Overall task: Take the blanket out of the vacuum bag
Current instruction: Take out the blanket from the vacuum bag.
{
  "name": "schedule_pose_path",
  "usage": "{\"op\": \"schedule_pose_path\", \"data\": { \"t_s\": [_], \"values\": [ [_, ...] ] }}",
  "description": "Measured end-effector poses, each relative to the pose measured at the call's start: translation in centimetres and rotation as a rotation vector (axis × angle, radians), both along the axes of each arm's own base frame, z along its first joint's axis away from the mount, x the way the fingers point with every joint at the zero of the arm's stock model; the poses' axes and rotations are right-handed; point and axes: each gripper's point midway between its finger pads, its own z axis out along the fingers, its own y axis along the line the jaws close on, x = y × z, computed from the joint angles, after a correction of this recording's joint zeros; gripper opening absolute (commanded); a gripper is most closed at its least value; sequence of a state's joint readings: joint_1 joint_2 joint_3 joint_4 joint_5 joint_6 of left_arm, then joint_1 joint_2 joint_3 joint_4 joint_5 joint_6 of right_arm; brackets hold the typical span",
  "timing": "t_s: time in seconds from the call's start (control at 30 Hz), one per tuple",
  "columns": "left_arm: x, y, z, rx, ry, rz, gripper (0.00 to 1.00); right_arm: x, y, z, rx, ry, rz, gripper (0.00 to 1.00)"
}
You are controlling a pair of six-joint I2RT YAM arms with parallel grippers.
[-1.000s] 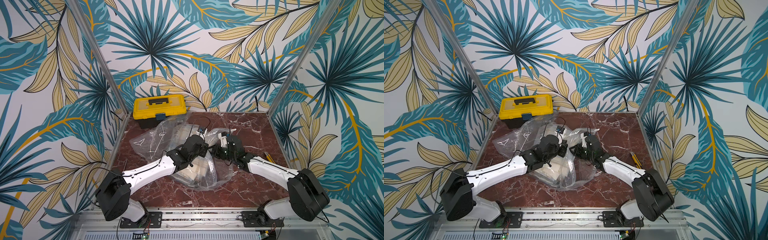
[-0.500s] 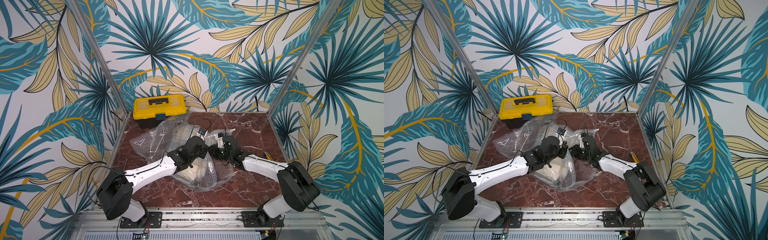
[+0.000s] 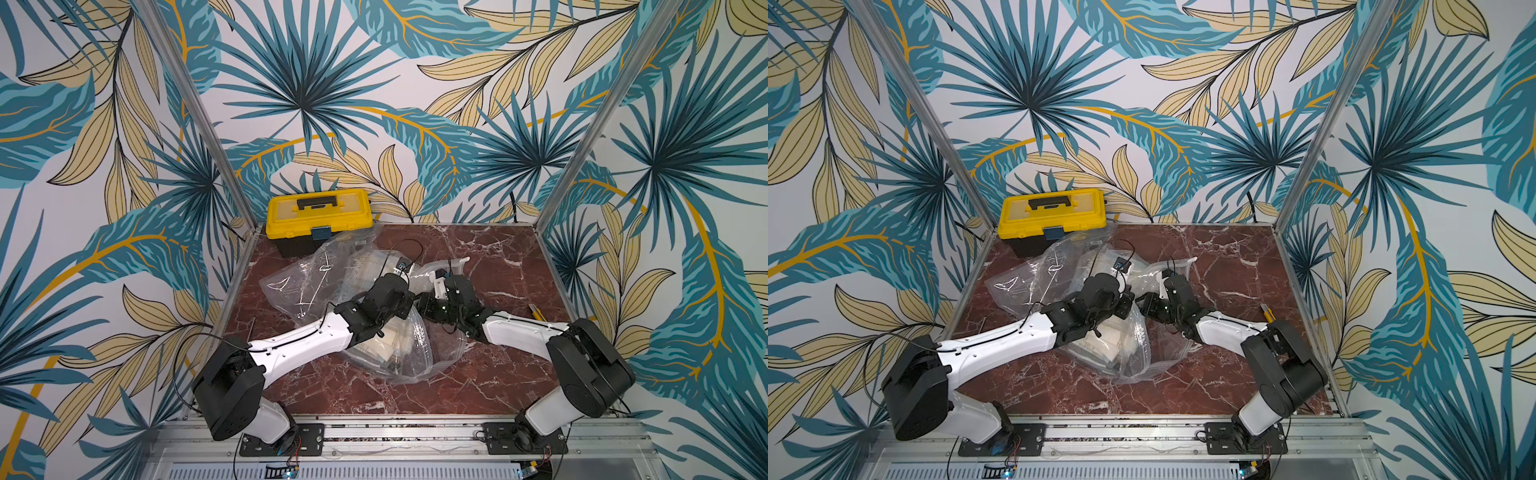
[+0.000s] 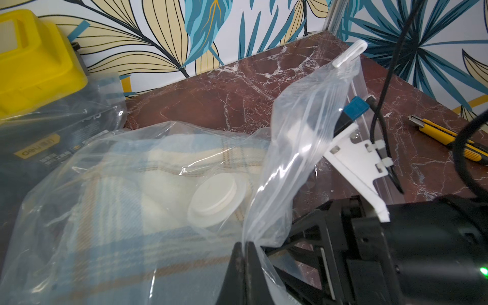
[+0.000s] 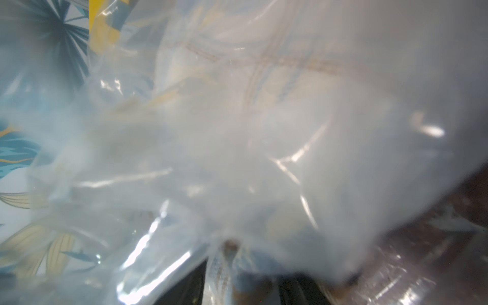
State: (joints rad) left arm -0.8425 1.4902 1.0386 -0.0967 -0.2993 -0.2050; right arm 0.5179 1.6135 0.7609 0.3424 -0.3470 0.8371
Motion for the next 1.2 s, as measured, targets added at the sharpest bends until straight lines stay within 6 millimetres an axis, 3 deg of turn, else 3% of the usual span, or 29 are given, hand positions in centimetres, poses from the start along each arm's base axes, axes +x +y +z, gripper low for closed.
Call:
{"op": "schedule_pose_path", "data": {
  "t_s": [0.13, 0.27, 0.4, 0.6, 0.7, 0.9, 1.2],
  "values": [
    [0.1, 0.6, -0.3, 0.027, 0.001, 0.026, 0.00, 0.5, 0.5, -2.3, -0.007, 0.029, 0.005, 0.41],
    [0.1, 1.1, -0.2, 0.042, -0.006, 0.038, 0.00, 1.1, 1.0, -2.5, 0.025, 0.015, 0.007, 0.18],
    [0.2, 1.4, 0.3, 0.040, -0.016, 0.050, 0.00, 1.3, 1.5, -1.7, 0.057, -0.002, 0.017, 0.01],
    [0.3, 1.6, 0.3, 0.040, -0.019, 0.063, 0.00, 1.2, 1.6, -1.0, 0.053, -0.004, 0.032, 0.00],
    [0.6, 2.0, 0.3, 0.040, -0.024, 0.099, 0.00, 0.8, 1.4, 0.3, 0.056, -0.013, 0.034, 0.00],
    [2.6, 4.4, -1.2, 0.047, -0.009, 0.250, 0.00, -1.0, 0.4, 5.4, 0.106, -0.080, 0.029, 0.00],
    [4.1, 5.2, -3.1, 0.055, -0.010, 0.322, 0.00, -5.4, -3.5, 12.0, 0.135, -0.169, -0.050, 0.00]
  ]
}}
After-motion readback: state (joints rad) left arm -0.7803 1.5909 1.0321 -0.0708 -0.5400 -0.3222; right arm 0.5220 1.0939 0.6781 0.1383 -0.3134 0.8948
